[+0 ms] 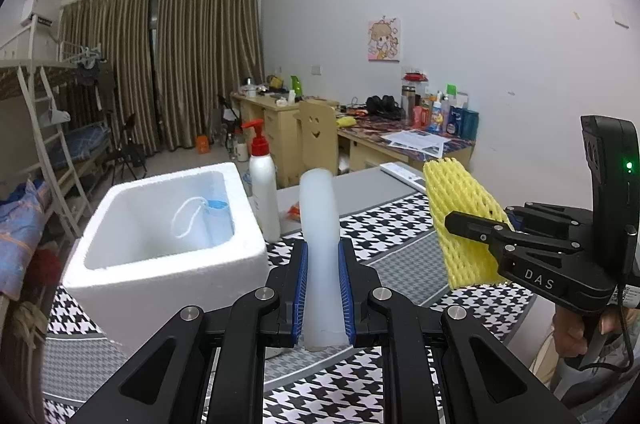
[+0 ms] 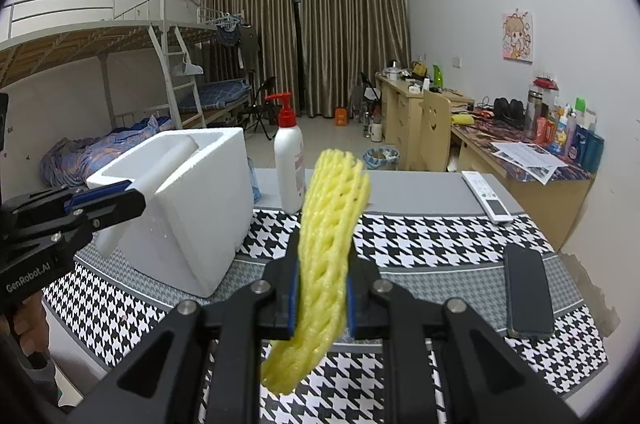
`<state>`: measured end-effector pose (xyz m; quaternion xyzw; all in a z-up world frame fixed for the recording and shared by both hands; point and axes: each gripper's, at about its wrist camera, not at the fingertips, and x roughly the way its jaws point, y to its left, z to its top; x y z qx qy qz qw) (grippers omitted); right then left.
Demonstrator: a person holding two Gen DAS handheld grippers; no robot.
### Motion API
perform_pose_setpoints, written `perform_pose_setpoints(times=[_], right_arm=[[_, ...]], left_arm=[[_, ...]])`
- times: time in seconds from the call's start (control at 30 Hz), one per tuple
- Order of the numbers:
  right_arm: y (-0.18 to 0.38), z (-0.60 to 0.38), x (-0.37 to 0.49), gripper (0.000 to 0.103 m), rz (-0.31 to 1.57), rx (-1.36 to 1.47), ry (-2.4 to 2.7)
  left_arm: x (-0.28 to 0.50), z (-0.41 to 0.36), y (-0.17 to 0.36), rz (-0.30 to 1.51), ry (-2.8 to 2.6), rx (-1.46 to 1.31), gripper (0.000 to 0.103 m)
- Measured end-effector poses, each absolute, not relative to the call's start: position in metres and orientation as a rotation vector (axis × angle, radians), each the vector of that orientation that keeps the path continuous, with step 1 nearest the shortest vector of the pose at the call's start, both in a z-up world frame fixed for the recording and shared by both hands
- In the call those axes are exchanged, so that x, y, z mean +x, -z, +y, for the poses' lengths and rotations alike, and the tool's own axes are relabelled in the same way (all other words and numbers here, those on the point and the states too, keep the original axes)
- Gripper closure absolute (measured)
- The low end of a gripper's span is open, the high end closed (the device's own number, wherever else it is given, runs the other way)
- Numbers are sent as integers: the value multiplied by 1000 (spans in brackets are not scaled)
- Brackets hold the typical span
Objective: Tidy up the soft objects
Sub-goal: 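Carry the white foam tube and yellow net with both grippers toward the foam box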
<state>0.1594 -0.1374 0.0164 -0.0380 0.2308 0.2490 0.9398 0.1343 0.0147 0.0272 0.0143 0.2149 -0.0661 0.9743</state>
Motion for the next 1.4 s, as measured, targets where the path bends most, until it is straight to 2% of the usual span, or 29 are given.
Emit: perform_pose_setpoints(times=[1.4], right_arm=[[-61,-99,168,82,402,-96,-594]], left_arm=[[138,50,-71,338,-12,20,87]])
